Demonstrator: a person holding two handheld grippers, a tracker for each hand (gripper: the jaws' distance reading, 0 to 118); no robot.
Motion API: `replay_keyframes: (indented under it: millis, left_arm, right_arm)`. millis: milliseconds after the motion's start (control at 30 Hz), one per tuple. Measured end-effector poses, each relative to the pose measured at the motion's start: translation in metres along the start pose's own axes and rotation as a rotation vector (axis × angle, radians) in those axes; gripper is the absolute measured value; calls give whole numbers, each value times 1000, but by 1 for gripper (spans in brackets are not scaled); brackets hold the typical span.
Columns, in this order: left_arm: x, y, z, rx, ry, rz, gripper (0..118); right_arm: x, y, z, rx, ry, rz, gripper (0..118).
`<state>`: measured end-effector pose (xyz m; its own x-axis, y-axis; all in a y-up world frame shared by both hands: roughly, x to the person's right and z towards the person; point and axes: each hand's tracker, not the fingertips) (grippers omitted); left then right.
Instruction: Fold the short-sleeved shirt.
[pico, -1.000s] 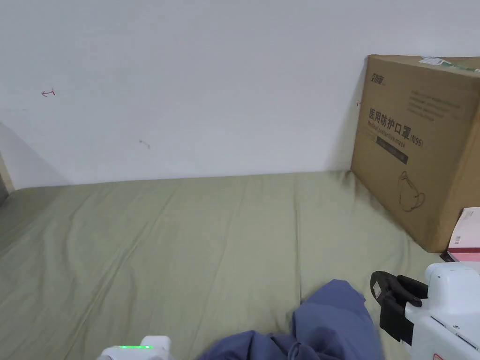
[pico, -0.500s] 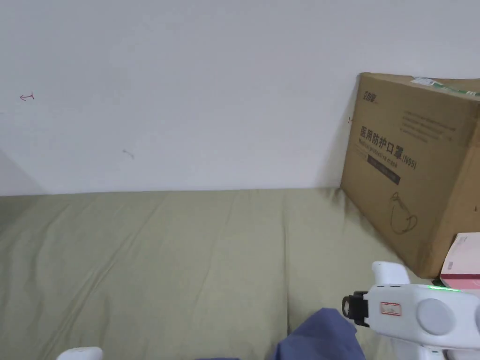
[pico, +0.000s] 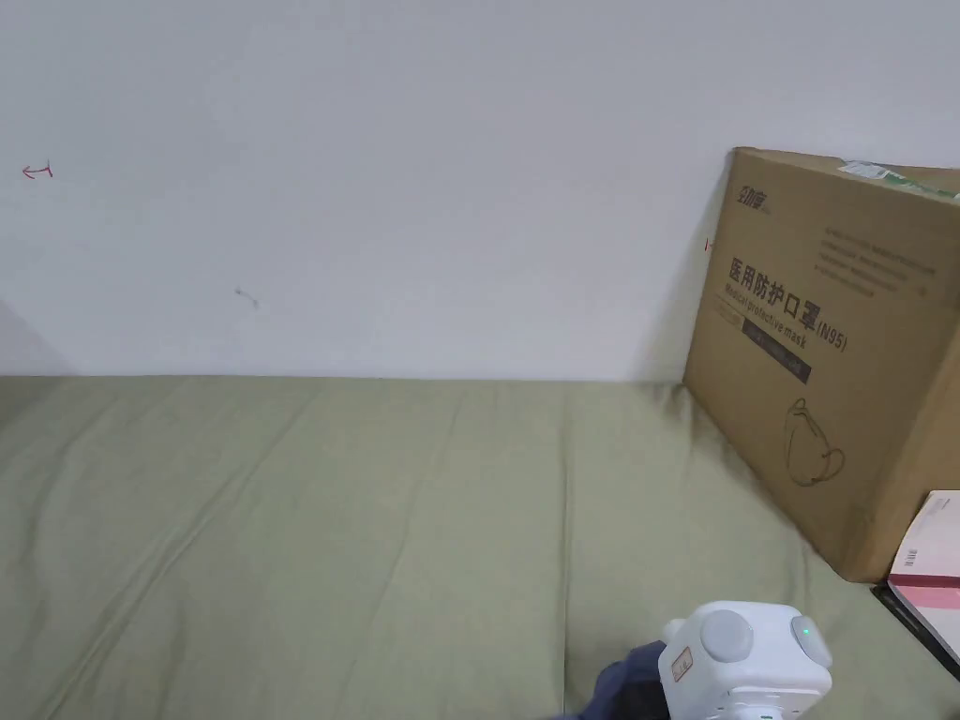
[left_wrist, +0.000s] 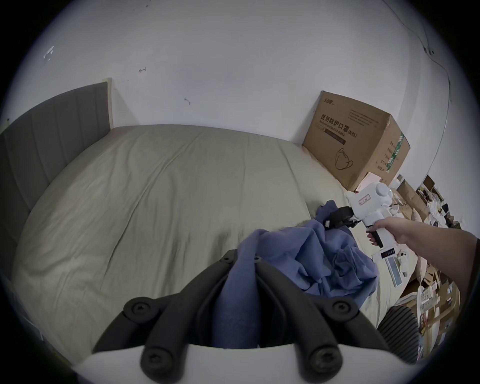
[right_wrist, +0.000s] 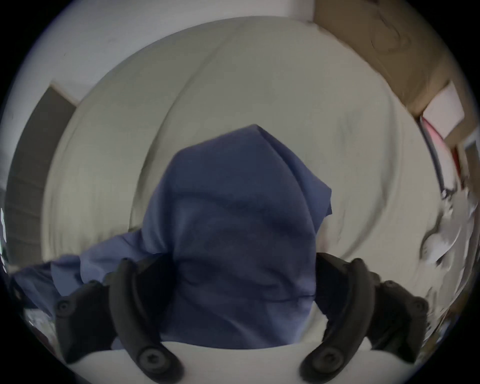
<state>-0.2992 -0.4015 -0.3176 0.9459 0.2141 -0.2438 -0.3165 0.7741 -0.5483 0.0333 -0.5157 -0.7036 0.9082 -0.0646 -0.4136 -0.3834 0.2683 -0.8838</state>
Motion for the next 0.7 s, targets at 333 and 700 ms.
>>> replay_keyframes:
  millis: [333,700]
  left_arm:
    - [-3,10,18,11,1,16,3]
    - [20,148,117,269,-31,-106,3]
  right_arm:
    - [-2,-63,133,356,177,79,5]
    - [-1,-87,350,727,227,83,5]
